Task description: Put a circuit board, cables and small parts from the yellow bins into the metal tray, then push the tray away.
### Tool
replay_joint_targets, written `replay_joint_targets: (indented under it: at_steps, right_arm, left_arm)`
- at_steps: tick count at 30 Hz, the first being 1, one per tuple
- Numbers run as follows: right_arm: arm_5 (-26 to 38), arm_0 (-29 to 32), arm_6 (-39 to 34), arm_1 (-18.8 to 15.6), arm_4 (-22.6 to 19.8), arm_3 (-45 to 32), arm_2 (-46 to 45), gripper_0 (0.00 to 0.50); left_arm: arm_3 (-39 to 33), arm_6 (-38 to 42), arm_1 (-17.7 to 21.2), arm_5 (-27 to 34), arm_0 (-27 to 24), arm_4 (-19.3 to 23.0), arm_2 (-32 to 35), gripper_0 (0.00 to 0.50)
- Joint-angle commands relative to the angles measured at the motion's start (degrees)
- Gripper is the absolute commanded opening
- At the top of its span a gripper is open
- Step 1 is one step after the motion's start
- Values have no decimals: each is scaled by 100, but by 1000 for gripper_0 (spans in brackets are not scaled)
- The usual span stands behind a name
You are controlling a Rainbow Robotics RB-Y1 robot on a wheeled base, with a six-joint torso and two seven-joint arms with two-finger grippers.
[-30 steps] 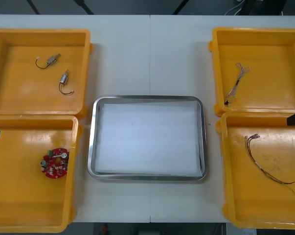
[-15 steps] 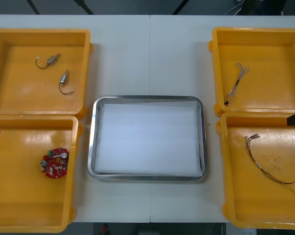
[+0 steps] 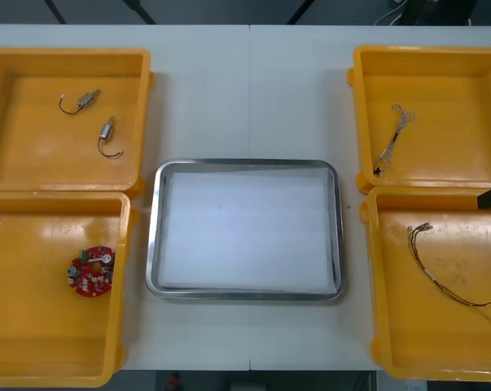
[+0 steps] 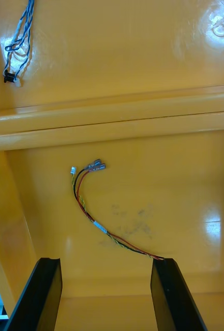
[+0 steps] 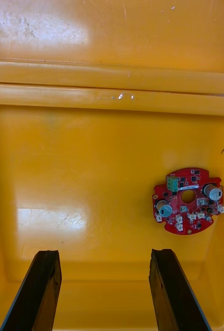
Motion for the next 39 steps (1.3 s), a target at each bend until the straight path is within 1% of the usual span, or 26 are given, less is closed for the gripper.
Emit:
replay_joint_targets:
  at_steps: [1,32,33,34,35,39]
  right_arm:
    - [-42,-141,244,-241,0,-143,-138,500]
    - [-42,-141,244,-241,0,-143,-138,500]
    - [-42,-141,244,-241,0,-143,-138,500]
    - [-42,-10,252,-241,-9,-81,-86,500]
    - [-34,-1,261,-241,-9,-73,-77,500]
    - [-271,78,314,-496,-115,-55,81,500]
  left_arm:
    - [-44,426,209,-4,-167,-47,169,500]
    - [-44,426,209,-4,-167,-47,169,500]
    - [-35,417,156,23,-141,-47,142,500]
    - [-35,417,156,23,-132,-47,142,500]
    - [-35,417,138,31,-132,-47,142,500]
    - [-53,373,156,137,-167,-108,177,500]
